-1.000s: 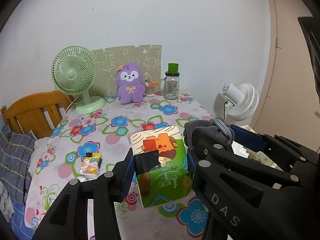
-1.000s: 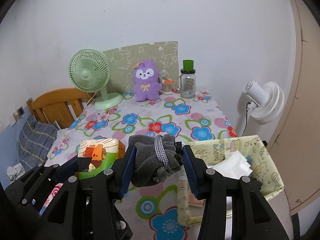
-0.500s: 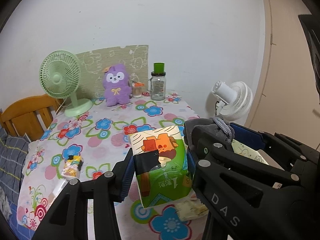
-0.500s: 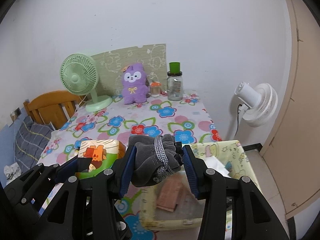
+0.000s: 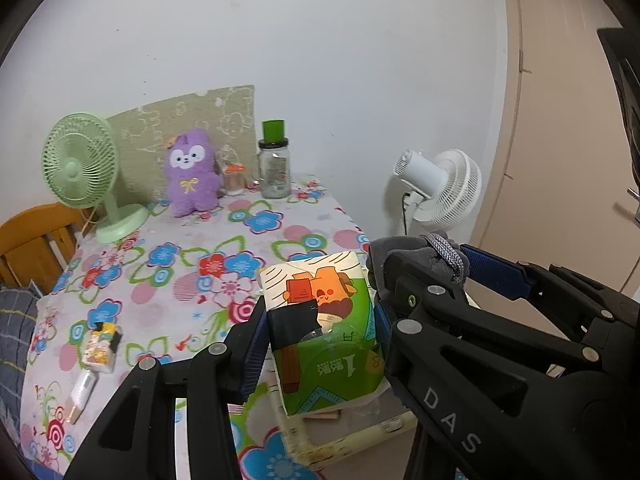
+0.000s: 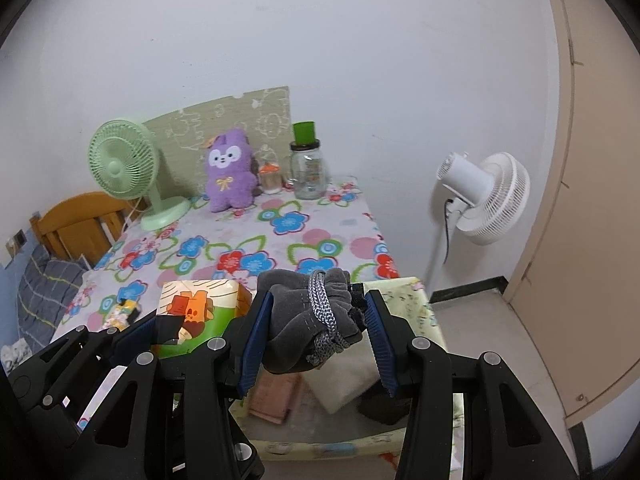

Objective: Organize soft objects
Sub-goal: 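Lift the green pack and gray sock and carry both to the box, then lower the green pack and gray sock into the box and open both grippers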

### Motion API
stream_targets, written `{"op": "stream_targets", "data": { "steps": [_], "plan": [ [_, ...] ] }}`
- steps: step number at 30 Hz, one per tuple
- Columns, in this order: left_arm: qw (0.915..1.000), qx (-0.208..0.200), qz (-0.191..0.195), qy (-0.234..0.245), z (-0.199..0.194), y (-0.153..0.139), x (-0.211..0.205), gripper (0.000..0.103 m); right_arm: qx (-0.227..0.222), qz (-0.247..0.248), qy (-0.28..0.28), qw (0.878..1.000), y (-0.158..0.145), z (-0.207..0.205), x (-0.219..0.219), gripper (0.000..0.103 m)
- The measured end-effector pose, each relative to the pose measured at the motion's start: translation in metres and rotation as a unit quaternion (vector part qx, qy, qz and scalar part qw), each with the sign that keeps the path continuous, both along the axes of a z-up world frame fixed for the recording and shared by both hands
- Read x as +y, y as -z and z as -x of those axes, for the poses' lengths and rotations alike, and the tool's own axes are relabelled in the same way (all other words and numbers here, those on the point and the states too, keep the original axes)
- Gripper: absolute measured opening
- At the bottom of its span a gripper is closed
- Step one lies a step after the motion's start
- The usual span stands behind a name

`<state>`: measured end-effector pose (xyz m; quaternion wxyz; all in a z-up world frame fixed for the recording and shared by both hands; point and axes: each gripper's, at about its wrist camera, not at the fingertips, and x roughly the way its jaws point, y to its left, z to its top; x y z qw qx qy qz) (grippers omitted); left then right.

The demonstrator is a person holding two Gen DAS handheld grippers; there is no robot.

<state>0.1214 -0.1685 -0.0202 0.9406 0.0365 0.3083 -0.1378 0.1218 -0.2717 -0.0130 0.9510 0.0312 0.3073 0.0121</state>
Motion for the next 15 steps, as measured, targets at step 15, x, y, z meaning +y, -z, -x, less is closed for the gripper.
{"op": "stream_targets", "data": {
  "steps": [15],
  "plan": [
    [0.9986, 0.052, 0.002, 0.008, -0.023, 0.034, -0.026, 0.058, 0.043, 0.003, 0.012, 0.999, 0.032, -0.023, -0.027, 0.050]
  ]
}}
